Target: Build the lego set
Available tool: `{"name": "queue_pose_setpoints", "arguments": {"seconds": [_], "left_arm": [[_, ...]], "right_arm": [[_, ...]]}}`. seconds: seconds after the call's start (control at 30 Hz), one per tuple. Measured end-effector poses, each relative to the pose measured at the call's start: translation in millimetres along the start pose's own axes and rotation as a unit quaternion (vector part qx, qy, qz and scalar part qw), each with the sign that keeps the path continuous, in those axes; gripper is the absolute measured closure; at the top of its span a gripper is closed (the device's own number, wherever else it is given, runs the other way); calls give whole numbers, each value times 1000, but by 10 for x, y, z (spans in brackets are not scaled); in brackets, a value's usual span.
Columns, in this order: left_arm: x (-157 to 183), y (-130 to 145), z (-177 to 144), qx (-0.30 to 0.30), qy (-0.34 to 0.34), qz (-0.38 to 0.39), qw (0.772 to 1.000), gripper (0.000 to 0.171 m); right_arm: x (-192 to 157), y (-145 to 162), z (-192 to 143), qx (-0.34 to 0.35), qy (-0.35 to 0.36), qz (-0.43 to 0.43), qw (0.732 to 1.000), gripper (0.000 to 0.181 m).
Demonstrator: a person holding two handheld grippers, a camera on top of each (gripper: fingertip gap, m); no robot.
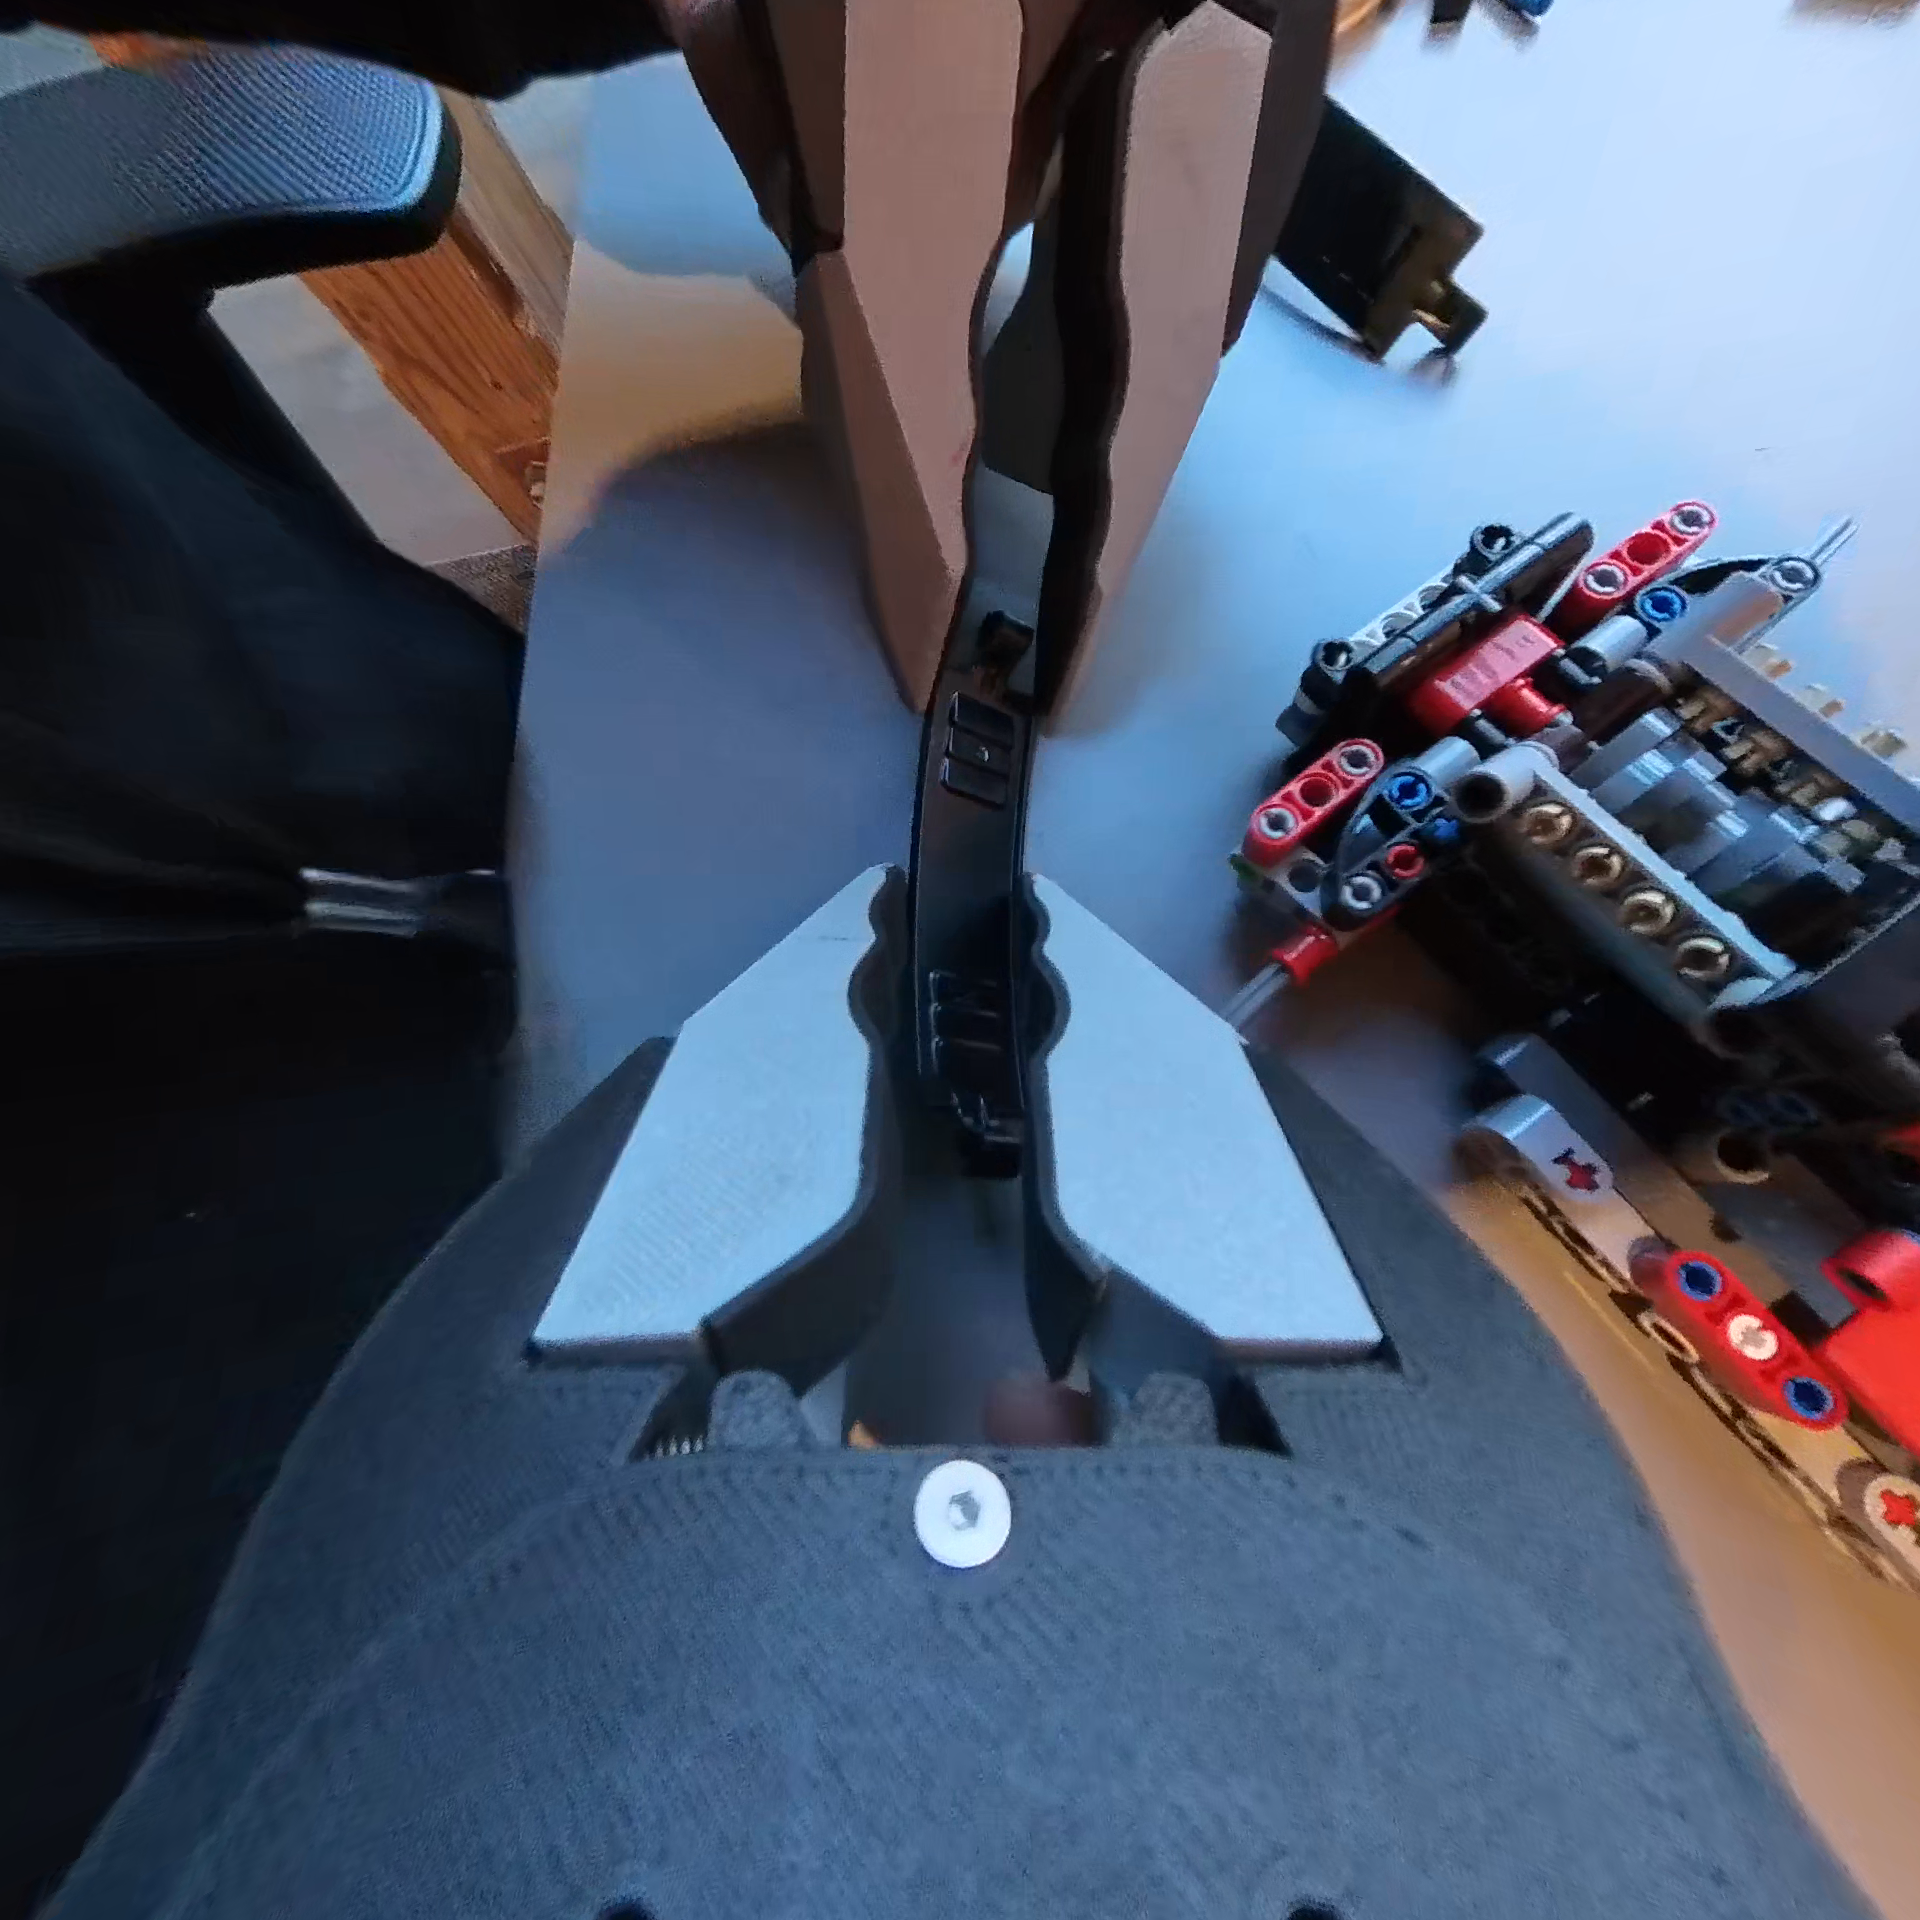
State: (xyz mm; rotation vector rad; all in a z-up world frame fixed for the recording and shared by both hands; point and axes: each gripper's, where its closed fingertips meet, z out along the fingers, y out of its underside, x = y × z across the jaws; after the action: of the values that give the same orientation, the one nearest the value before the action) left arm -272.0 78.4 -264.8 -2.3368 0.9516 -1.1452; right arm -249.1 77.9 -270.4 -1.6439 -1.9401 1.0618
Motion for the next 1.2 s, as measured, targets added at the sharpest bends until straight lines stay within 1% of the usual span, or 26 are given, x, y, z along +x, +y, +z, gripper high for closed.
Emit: {"name": "queue_pose_setpoints", "arguments": {"seconds": [0.03, 0.1, 0.17, 0.27, 0.4, 0.5, 0.57, 0.63, 0.73, 0.87, 0.9, 0.97, 1.07, 1.2], "left_arm": [[8, 12, 0, 1, -7, 3, 1000, 150], [13, 49, -2, -4, -30, 24, 999, 151], [3, 76, -7, -10, -59, 54, 997, 152], [-56, 67, -8, 3, -101, 87, 991, 156], [-92, 60, -22, 19, -118, 78, 990, 161], [-85, 54, -14, 18, -115, 52, 992, 161], [-49, 54, 1, 17, -83, -14, 996, 162], [-32, 35, 5, 25, -63, -59, 996, 164], [35, 3, 22, 29, -38, -88, 995, 165], [211, -44, 7, 28, 13, -102, 994, 166], [239, -27, 4, 20, 20, -103, 994, 166], [247, 14, 11, 5, 13, -93, 996, 166], [257, 23, 10, 7, 9, -90, 996, 166], [291, -56, -44, 45, 4, -76, 996, 166]], "right_arm": [[-4, -5, 0, 1, 1, -3, 1000, 164], [-53, -40, -10, 13, -11, -2, 1000, 172], [-69, -77, -17, 25, -25, 19, 999, 178], [-56, -86, -12, 25, -43, 40, 998, 178], [-7, -116, -22, 33, -49, 63, 996, 181], [6, -124, -33, 37, -44, 63, 996, 180], [32, -156, -52, 50, -26, 53, 997, 165], [60, -171, -60, 56, -4, 37, 998, 153], [101, -133, -36, 35, 29, -5, 999, 149], [104, -101, -20, 4, 61, -78, 995, 149], [84, -92, -14, -3, 62, -96, 993, 154], [38, -68, 7, -16, 53, -116, 992, 159], [-19, -59, 21, -22, 33, -111, 993, 163], [-68, -88, -9, -5, 6, -73, 997, 168]]}}
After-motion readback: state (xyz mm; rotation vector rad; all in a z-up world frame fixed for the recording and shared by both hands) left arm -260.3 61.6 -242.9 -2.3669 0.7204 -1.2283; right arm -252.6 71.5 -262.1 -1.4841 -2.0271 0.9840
